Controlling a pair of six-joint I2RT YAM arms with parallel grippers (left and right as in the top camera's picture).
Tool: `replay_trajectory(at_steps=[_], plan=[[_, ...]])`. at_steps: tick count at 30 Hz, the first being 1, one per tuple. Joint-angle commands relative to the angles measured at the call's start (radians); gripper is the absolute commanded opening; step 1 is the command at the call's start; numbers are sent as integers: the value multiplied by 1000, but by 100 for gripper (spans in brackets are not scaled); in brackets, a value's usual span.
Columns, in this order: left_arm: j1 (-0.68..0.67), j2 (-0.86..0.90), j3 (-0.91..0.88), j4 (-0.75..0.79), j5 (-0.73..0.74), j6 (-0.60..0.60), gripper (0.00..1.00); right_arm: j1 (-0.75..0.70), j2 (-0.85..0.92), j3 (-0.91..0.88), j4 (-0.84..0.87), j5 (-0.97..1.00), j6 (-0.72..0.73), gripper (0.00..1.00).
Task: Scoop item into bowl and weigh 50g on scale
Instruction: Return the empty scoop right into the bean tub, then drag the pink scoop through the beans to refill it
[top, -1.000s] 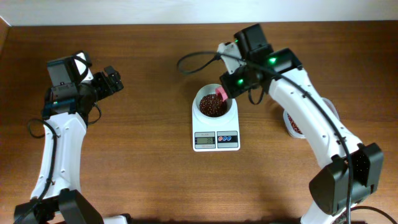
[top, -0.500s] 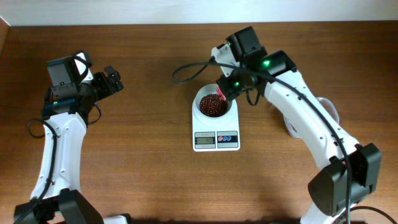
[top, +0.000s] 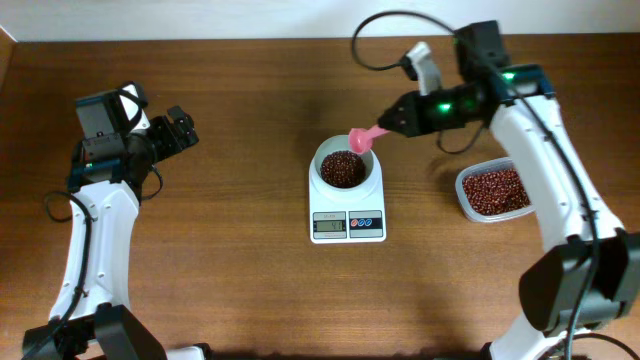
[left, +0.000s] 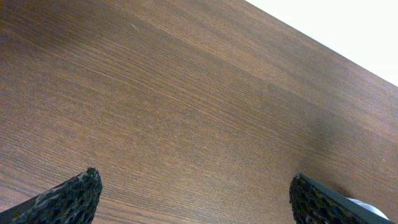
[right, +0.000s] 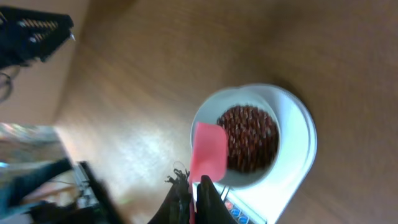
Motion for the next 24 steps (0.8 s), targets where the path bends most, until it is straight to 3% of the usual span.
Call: replay_trajectory(at_steps=[1, 7, 11, 24], plan=[[3, 2, 14, 1, -8, -10, 99, -160, -63, 23, -115, -127, 14, 4], [3, 2, 14, 1, -8, -10, 99, -489, -63, 23, -529, 298, 3, 4], [3, 2, 14, 1, -8, -10, 99, -539, -63, 21, -618, 603, 15, 4], [3, 2, 14, 1, -8, -10, 99, -462, -55, 14, -449, 580, 7, 4]])
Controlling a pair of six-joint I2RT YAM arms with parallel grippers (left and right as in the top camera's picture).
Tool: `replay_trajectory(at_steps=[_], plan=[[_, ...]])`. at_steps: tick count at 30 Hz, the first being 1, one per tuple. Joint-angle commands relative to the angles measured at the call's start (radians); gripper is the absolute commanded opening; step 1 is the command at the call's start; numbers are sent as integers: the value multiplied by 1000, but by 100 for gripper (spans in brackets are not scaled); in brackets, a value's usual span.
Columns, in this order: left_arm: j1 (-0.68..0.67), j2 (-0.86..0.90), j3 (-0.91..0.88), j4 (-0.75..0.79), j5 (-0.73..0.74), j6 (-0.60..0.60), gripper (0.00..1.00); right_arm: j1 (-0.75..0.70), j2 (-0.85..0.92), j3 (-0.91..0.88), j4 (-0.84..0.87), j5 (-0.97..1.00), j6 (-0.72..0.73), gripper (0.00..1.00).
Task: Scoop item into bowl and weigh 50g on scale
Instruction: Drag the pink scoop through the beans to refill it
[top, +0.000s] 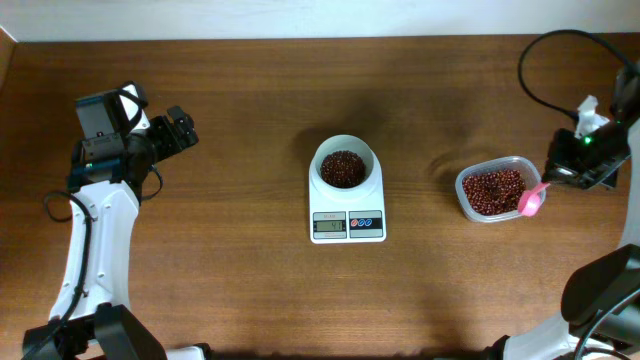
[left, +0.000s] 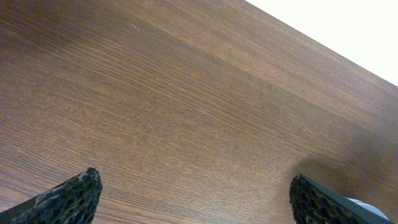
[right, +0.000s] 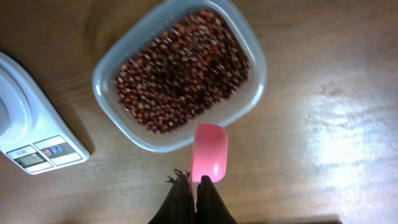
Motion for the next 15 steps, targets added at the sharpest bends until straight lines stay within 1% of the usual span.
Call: replay_trajectory(at_steps=[1, 3, 7, 12, 15], plan=[[3, 2, 14, 2, -8, -9, 99, 44, -19, -2, 35, -11, -59, 4], [3, 2, 14, 2, -8, -9, 99, 72, -19, -13, 58, -4, -72, 4], [3, 2, 14, 2, -8, -9, 99, 113, -19, -66, 129, 115, -76, 4], [3, 2, 14, 2, -8, -10, 99, 121, -18, -161, 204, 116, -71, 4], [3, 2, 14, 2, -8, -9, 99, 121, -18, -249, 259, 68, -71, 4]])
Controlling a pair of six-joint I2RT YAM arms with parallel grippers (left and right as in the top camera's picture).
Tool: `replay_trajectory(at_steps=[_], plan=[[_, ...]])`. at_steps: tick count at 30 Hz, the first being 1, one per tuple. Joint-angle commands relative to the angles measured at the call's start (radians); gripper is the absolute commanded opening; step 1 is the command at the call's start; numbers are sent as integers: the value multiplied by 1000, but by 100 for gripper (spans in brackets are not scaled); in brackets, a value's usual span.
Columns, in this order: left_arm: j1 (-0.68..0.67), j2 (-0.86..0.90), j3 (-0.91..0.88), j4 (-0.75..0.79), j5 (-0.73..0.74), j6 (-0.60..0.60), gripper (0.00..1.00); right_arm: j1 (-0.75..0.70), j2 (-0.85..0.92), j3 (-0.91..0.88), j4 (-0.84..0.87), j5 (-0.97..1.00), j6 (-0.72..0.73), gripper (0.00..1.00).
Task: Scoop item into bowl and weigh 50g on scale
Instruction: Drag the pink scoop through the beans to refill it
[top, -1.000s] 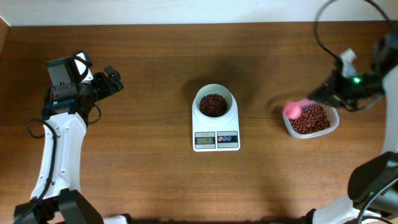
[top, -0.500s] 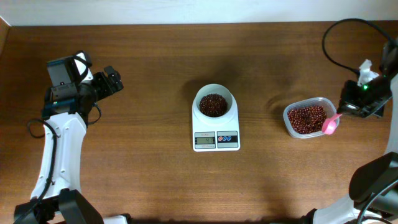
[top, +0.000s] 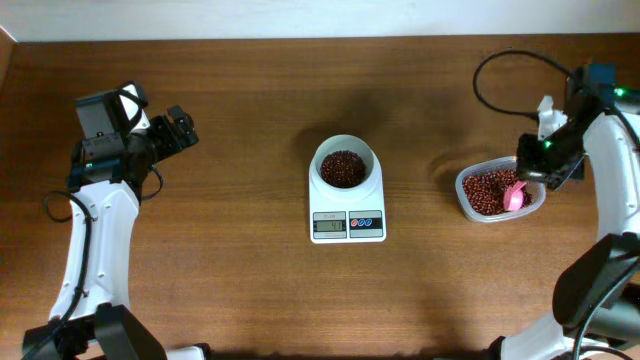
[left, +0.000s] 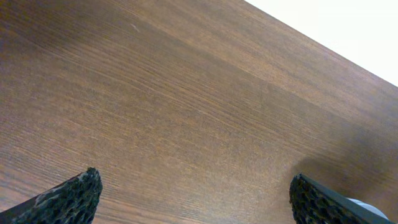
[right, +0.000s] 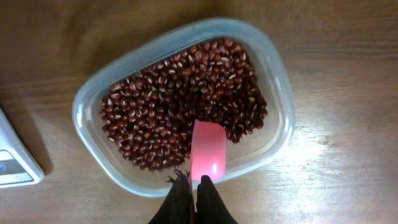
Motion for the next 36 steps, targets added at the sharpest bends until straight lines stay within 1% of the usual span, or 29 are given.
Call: replay_trajectory(at_steps=[1, 4, 6, 10, 13, 18, 22, 32, 34, 36], plan=[[3, 2, 14, 2, -8, -9, 99, 6, -16, -96, 45, -64, -6, 4], [3, 2, 14, 2, -8, -9, 99, 6, -16, -145, 84, -217, 3, 4], [3, 2, 14, 2, -8, -9, 99, 4, -16, -149, 104, -227, 72, 4], [3, 2, 14, 2, -8, -9, 99, -3, -16, -149, 155, -232, 141, 4], [3, 2, 14, 2, -8, -10, 99, -43, -16, -149, 178, -325, 156, 4], [3, 2, 14, 2, -8, -9, 99, -130, -16, -150, 164, -369, 141, 4], [3, 2, 14, 2, -8, -10, 98, -176, -16, -150, 150, -466, 78, 4], [3, 2, 14, 2, -8, -9, 99, -217, -16, -223, 183, -481, 30, 4], [3, 2, 14, 2, -8, -10, 99, -252, -16, -223, 192, -577, -10, 4], [3, 2, 14, 2, -8, -9, 99, -285, -16, -223, 190, -587, -11, 4]])
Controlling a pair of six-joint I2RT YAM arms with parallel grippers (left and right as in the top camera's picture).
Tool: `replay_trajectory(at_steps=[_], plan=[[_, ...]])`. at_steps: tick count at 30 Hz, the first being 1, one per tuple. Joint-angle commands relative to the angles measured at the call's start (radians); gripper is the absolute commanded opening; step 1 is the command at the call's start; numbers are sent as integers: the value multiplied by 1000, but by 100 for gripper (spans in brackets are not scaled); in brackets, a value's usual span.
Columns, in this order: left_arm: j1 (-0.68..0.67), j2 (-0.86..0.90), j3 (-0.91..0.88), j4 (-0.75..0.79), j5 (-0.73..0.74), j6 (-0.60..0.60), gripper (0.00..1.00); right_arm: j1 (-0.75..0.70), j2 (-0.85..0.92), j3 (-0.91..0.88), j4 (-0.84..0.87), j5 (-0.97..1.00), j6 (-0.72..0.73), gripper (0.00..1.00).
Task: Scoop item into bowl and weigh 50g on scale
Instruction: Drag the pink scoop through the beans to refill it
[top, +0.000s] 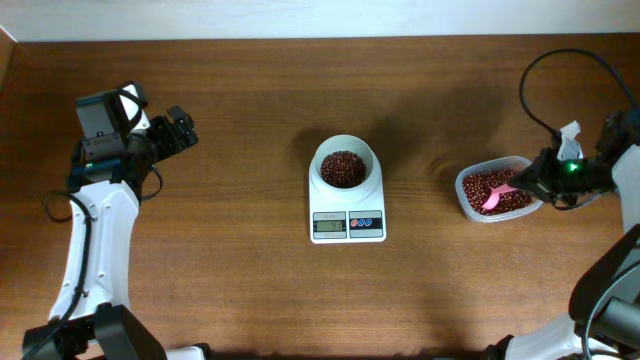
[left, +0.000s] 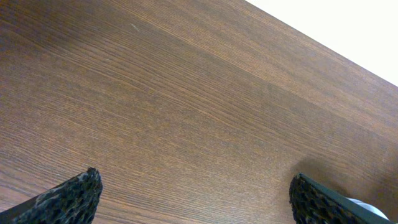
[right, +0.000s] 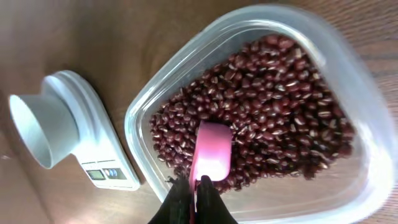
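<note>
A white bowl (top: 344, 165) with red beans stands on the white scale (top: 347, 222) at mid-table; the same bowl (right: 36, 128) and scale (right: 99, 162) show at the left of the right wrist view. My right gripper (right: 191, 185) is shut on the handle of a pink scoop (right: 212, 151), whose cup lies in the red beans (right: 273, 99) of a clear plastic container (top: 496, 190). From overhead the scoop (top: 497, 196) sits in the container's middle. My left gripper (left: 193, 199) is open over bare wood at the far left, holding nothing.
A black cable (top: 545, 75) loops behind the right arm above the container. The table's far edge meets a white wall (top: 320, 18). Brown wood (top: 240, 290) surrounds the scale.
The right wrist has tilted and swung, so the scoop now points left toward the scale with its cup lower in the beans. The left arm is unchanged.
The scoop first hung at the bowl's rim over the scale. Then it was at the container's right side, outside it. After that its cup was in the beans at the container's right part, and now it lies across the container's middle. The left arm stayed still.
</note>
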Motion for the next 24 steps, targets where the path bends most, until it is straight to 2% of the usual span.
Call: replay_trajectory(at_steps=[1, 9, 16, 17, 24], plan=[[3, 2, 14, 2, -8, -10, 99, -66, -16, -9, 3, -91, -53, 4], [3, 2, 14, 2, -8, -10, 99, -150, -16, -99, 11, -270, -205, 4], [3, 2, 14, 2, -8, -10, 99, -249, -16, -99, -13, -314, -219, 4], [3, 2, 14, 2, -8, -10, 99, -261, -16, -99, -25, -357, -256, 4], [3, 2, 14, 2, -8, -10, 99, -288, -16, -98, -61, -402, -276, 4]])
